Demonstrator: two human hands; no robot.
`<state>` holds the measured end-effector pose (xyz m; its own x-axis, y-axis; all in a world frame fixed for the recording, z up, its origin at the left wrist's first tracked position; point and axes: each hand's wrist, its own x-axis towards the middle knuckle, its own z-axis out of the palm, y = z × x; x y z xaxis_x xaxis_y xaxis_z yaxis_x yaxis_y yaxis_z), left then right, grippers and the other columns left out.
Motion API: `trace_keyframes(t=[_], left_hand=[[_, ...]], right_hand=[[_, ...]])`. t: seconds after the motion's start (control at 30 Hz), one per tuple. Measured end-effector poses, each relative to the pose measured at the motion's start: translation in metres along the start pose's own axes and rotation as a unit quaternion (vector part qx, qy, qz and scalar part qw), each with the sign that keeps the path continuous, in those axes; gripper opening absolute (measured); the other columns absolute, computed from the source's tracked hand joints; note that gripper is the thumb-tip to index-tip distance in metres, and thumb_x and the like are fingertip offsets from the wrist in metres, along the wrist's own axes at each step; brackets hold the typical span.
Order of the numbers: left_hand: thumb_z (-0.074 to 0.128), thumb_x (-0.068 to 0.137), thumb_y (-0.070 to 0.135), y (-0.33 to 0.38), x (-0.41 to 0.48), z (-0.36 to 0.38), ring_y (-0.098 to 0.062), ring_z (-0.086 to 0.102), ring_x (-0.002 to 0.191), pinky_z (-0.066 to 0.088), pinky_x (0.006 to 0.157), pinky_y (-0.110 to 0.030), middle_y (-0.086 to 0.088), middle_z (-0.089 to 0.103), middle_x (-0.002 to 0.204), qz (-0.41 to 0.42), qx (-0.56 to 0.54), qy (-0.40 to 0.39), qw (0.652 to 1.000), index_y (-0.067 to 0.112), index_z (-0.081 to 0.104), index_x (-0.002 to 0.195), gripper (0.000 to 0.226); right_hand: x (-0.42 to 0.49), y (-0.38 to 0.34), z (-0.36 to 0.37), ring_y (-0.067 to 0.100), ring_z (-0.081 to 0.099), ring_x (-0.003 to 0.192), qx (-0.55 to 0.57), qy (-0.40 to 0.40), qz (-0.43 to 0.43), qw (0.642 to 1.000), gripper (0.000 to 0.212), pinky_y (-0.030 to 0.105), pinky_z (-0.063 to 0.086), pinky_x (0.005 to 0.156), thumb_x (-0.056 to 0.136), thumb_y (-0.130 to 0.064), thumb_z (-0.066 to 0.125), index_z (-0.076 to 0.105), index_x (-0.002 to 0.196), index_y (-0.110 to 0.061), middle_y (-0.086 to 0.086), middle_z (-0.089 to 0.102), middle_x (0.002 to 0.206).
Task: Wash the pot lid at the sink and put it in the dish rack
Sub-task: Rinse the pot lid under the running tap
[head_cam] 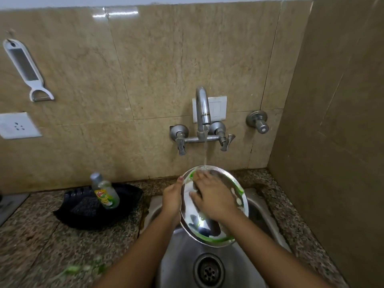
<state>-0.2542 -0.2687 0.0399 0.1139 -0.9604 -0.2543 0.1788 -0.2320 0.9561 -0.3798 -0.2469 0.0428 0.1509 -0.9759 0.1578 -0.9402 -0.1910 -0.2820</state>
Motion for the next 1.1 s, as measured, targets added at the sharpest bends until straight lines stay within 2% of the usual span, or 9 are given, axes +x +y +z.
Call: trace_keyframes(t=[0.07,0.2,0.3,0.4,0.5,0.63,0.83,0.97,1.1], left_hand=[[0.055,0.094,0.029,-0.003,0.002,-0.002,-0.039,0.070,0.086,0.055,0.084,-0.047,-0.024,0.073,0.090,0.003,0.010,-0.003,1.000,0.003,0.072,0.084,0.033],[0.055,0.094,0.031,-0.005,0.005,-0.004,-0.039,0.070,0.087,0.055,0.086,-0.049,-0.023,0.073,0.089,0.001,0.013,-0.001,1.000,0.001,0.072,0.085,0.035],[0.056,0.094,0.027,-0.003,0.001,0.001,-0.035,0.070,0.089,0.055,0.088,-0.043,-0.018,0.074,0.087,0.006,0.004,-0.025,1.000,0.006,0.074,0.083,0.030],[0.053,0.096,0.025,0.005,-0.001,0.000,-0.020,0.068,0.072,0.054,0.067,-0.026,-0.008,0.072,0.076,-0.009,-0.008,-0.017,1.000,0.006,0.070,0.082,0.029],[0.053,0.095,0.028,0.010,0.004,-0.007,-0.024,0.064,0.066,0.054,0.067,-0.030,-0.011,0.069,0.073,-0.031,-0.033,0.034,0.998,0.006,0.067,0.078,0.032],[0.057,0.092,0.035,0.001,0.014,-0.019,-0.033,0.067,0.079,0.055,0.083,-0.044,-0.012,0.069,0.080,-0.040,-0.031,0.076,0.996,0.010,0.069,0.078,0.031],[0.052,0.095,0.037,0.003,0.014,-0.021,-0.030,0.061,0.082,0.052,0.085,-0.039,-0.009,0.063,0.079,-0.067,-0.063,0.141,0.986,0.009,0.062,0.078,0.033],[0.051,0.096,0.032,0.007,0.015,-0.018,-0.021,0.057,0.069,0.047,0.064,-0.029,-0.004,0.059,0.073,-0.038,-0.083,0.155,0.984,0.007,0.060,0.083,0.030],[0.053,0.095,0.029,0.002,0.012,-0.010,-0.019,0.054,0.059,0.046,0.051,-0.025,-0.005,0.058,0.065,0.010,-0.025,0.096,0.995,0.009,0.059,0.069,0.033]], right_hand=[[0.002,0.002,0.001,0.016,0.012,0.148,-0.013,-0.020,-0.015,1.000,0.064,0.035,0.010,0.121,0.097,-0.050,0.030,0.020,0.151,-0.018,0.001,0.018,0.160],[0.001,0.016,-0.007,0.020,0.021,0.146,0.022,-0.019,0.098,0.995,0.068,0.035,0.019,0.118,0.096,-0.054,0.030,0.019,0.151,-0.015,0.005,0.019,0.160],[-0.005,-0.010,-0.002,0.015,0.017,0.147,0.008,-0.008,-0.012,1.000,0.063,0.032,0.013,0.118,0.097,-0.043,0.036,0.019,0.151,-0.016,0.003,0.018,0.160],[-0.027,-0.022,0.012,0.013,0.035,0.140,-0.072,0.067,-0.121,0.988,0.054,0.034,0.020,0.116,0.093,-0.035,0.035,0.040,0.144,-0.017,0.002,0.043,0.149],[-0.061,0.000,0.028,0.011,0.030,0.142,-0.078,0.019,-0.233,0.969,0.052,0.036,0.017,0.117,0.092,-0.030,0.037,0.037,0.144,-0.025,-0.007,0.040,0.151],[-0.072,0.047,0.024,0.008,0.007,0.147,-0.004,0.039,-0.142,0.989,0.049,0.033,0.009,0.120,0.099,-0.038,0.029,0.023,0.148,-0.037,-0.016,0.023,0.156],[-0.031,0.049,0.026,0.002,0.033,0.137,0.168,0.125,-0.080,0.975,0.037,0.031,0.030,0.114,0.097,-0.027,0.044,0.053,0.133,-0.029,-0.011,0.051,0.141],[-0.010,0.056,0.032,0.017,0.034,0.139,0.170,0.141,0.063,0.973,0.043,0.037,0.029,0.115,0.099,-0.028,0.045,0.043,0.141,-0.019,0.003,0.046,0.147],[0.009,0.052,0.035,0.019,0.021,0.146,0.233,0.114,0.082,0.962,0.045,0.035,0.013,0.119,0.102,-0.026,0.037,0.035,0.145,-0.015,0.003,0.032,0.155]])
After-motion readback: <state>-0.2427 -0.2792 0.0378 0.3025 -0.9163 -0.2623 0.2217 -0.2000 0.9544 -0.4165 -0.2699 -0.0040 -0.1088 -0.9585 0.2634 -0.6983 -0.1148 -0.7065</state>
